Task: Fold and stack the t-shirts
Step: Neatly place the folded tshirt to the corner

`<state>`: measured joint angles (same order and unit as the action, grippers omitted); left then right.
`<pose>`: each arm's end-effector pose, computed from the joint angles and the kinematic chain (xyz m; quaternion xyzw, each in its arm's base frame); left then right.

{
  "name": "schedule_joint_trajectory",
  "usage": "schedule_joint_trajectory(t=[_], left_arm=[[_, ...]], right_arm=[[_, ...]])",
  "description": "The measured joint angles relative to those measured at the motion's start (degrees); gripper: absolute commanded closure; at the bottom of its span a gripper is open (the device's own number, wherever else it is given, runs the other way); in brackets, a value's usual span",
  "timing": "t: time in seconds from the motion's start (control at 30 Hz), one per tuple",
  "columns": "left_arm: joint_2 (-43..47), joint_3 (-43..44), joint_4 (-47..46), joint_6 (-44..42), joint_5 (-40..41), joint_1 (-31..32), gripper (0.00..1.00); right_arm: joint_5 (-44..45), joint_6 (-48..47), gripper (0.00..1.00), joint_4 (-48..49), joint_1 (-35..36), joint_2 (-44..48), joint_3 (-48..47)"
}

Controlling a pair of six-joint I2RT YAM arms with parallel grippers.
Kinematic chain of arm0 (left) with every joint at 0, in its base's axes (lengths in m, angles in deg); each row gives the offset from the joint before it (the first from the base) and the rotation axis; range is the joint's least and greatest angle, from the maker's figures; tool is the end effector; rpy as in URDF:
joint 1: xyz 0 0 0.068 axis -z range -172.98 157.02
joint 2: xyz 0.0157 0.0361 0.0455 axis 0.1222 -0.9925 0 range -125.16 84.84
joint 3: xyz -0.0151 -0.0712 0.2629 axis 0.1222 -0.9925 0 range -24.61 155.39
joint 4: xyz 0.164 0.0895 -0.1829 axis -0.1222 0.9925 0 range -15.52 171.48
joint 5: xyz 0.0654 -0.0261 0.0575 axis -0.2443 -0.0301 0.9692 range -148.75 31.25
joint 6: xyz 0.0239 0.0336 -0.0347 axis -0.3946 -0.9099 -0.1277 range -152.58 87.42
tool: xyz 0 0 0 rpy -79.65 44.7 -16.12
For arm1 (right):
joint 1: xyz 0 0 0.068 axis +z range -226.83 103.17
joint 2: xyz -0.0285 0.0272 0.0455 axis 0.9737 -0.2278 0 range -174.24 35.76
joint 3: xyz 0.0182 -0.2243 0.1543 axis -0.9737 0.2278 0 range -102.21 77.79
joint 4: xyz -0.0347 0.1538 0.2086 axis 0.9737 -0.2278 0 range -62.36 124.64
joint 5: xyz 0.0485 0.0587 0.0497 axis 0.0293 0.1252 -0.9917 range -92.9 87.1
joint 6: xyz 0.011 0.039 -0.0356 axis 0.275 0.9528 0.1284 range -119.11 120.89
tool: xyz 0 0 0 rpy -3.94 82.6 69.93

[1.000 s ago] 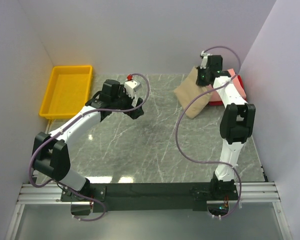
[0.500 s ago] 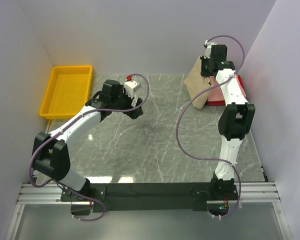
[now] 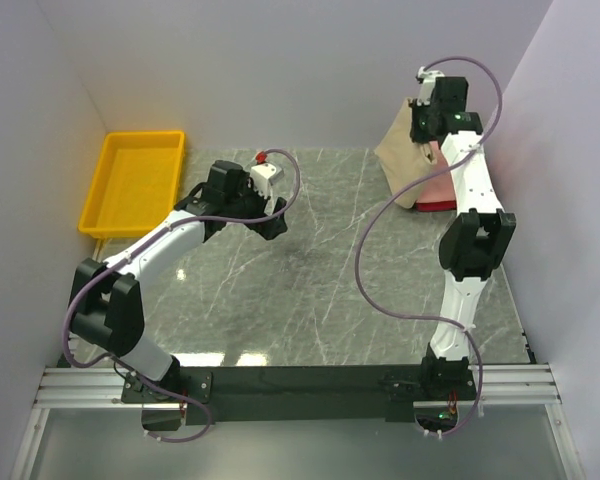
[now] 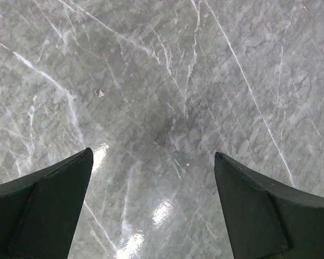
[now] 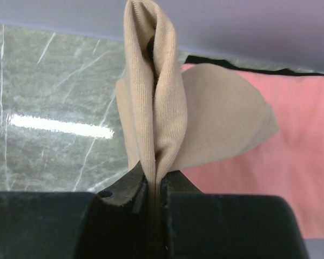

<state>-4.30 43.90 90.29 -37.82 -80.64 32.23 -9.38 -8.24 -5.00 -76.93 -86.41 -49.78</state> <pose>0.3134 -0.1622 0.2837 0.3127 0.8233 -0.2436 0.4063 0.4893 0.0033 0.3582 -0.0958 0.8777 0.0122 0.4694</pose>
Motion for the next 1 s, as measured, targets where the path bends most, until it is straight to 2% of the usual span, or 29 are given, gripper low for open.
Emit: schedule_joint_trajectory(t=[0.2, 0.53, 1.0], left_arm=[[-0.96, 0.31, 0.0, 0.0, -0.76, 0.0, 0.0], [-3.37, 2.49, 0.52, 0.07, -1.22, 0.0, 0.01], [-6.64, 6.16, 3.32, 0.07, -2.32, 0.0, 0.01]], right_arm=[[-1.81, -0.13, 1.0, -1.7, -2.64, 0.09, -6.27], [-4.13, -1.53, 1.0, -2.16, -4.48, 0.11, -6.49], [-3.65, -13.27, 1.0, 2.1, -11.54, -5.57, -5.81]])
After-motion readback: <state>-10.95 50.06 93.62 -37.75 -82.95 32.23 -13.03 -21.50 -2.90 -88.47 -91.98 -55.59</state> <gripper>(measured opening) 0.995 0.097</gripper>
